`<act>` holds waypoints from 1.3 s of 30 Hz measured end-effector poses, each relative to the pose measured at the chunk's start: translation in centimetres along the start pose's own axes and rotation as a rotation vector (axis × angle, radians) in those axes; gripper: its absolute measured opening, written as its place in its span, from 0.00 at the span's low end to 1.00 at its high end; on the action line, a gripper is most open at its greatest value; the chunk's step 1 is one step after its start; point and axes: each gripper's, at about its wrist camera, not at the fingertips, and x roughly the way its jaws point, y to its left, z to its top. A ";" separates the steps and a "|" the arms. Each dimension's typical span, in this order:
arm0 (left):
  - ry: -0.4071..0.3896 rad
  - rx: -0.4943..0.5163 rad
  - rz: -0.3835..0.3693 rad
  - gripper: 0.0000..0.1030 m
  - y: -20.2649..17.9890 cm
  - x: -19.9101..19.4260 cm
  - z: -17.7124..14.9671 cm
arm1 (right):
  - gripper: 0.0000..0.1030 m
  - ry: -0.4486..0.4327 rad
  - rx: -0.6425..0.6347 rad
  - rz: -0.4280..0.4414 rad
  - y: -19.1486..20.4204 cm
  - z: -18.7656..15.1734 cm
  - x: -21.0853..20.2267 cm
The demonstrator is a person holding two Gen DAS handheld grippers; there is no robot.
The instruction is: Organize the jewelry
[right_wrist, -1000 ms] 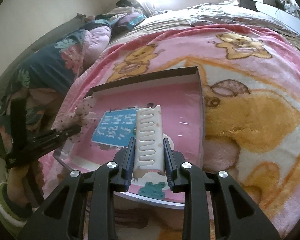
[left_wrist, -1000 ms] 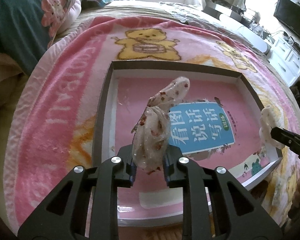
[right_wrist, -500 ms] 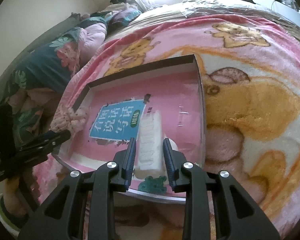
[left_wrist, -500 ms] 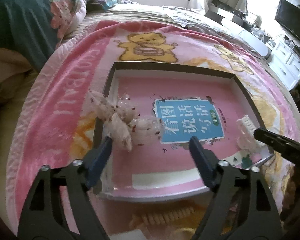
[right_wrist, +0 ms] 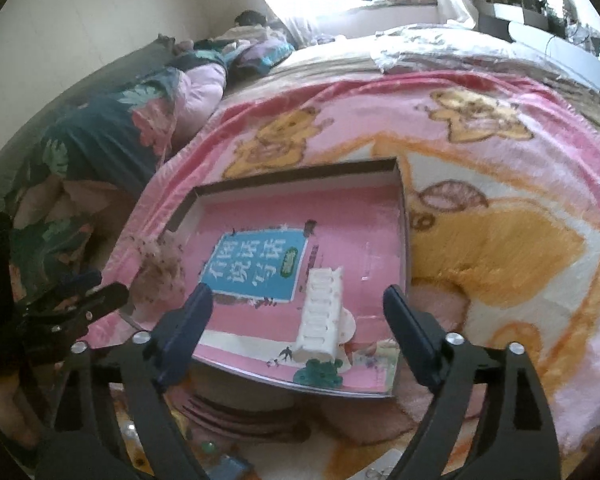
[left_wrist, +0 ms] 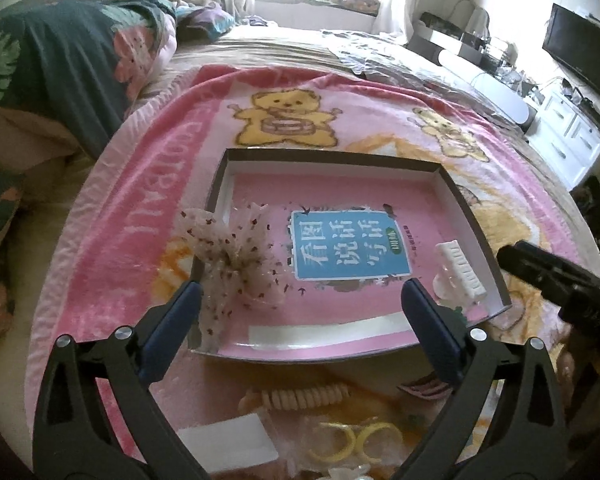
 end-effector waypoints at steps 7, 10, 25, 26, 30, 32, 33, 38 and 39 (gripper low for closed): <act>-0.035 -0.011 -0.001 0.91 -0.2 -2.7 0.2 | 0.94 -0.052 0.025 0.005 -0.3 0.6 -2.8; -0.050 -0.014 0.003 0.91 -0.1 -4.0 0.2 | 0.94 -0.073 0.024 0.005 -0.1 0.6 -4.3; -0.124 -0.041 -0.043 0.91 -0.1 -9.1 -0.7 | 0.95 -0.160 0.022 -0.025 1.4 -0.5 -11.5; -0.130 -0.037 -0.045 0.91 -0.2 -9.5 -0.9 | 0.95 -0.162 0.020 -0.026 1.5 -0.6 -11.8; -0.150 -0.030 -0.047 0.91 -0.4 -10.8 -1.4 | 0.95 -0.179 0.007 -0.025 2.3 -1.0 -13.3; -0.157 -0.032 -0.053 0.91 -0.4 -11.5 -1.6 | 0.95 -0.186 0.002 -0.026 2.7 -1.3 -14.0; -0.160 -0.031 -0.053 0.91 -0.3 -11.6 -1.6 | 0.95 -0.189 0.001 -0.027 2.8 -1.4 -14.2; -0.182 -0.024 -0.060 0.91 -0.6 -13.2 -2.3 | 0.96 -0.197 -0.009 -0.027 3.3 -2.1 -15.6; -0.184 -0.021 -0.059 0.91 -0.6 -13.4 -2.4 | 0.96 -0.198 -0.013 -0.030 3.5 -2.3 -15.9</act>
